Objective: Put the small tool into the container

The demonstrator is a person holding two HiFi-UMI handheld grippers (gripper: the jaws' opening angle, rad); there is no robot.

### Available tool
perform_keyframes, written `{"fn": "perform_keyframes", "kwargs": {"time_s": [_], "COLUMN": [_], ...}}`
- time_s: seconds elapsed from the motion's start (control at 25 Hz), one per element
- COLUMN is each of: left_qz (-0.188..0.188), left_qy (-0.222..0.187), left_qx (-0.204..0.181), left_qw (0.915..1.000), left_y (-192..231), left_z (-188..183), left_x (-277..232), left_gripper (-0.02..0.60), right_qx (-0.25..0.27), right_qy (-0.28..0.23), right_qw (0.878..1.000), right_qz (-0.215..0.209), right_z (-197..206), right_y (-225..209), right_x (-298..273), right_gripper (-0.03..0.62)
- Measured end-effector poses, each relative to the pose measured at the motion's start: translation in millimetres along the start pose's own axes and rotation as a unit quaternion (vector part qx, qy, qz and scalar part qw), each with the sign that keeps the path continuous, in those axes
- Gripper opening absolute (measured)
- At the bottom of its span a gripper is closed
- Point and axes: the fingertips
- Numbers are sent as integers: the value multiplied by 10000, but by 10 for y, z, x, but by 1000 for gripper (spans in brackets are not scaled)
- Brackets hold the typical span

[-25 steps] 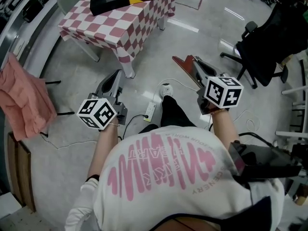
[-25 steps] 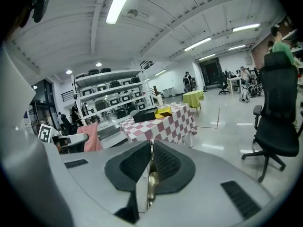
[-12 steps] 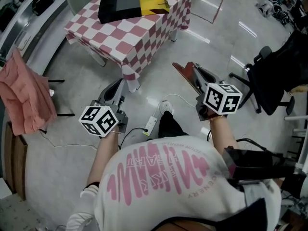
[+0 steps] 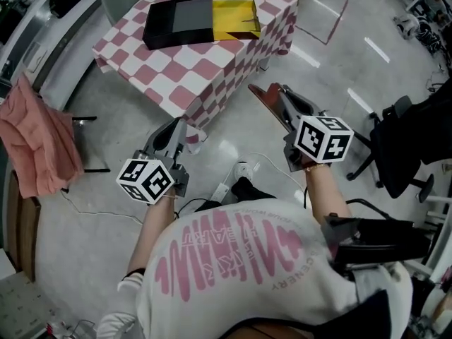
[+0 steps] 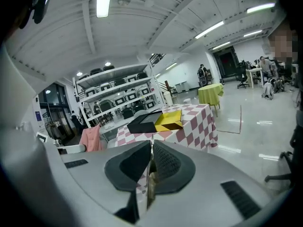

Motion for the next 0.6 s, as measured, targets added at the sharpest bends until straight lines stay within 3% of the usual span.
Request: {"fn": "perform_keyframes", "kwargs": {"time_s": [0.6], "left_qz": [-326], "left_qy": [-402], "left_qx": [4], "left_qw": [9987], "left_y": [356], "left_z": [-514], "left_x": [-966], "left_gripper": [8], "right_qx": [620], "right_qy": [-117], "right_qw": [9966], "right_qz": [-532], "right_z": [-1072], "right_y": [-371], "right_x": [-1141], "right_gripper": [25]}}
Point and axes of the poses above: the fingertips, and each gripper's own axes: x backward along the fingers, y to its left, z out of its underside, and after that the axes turned 3 degrees about -x, right-handed
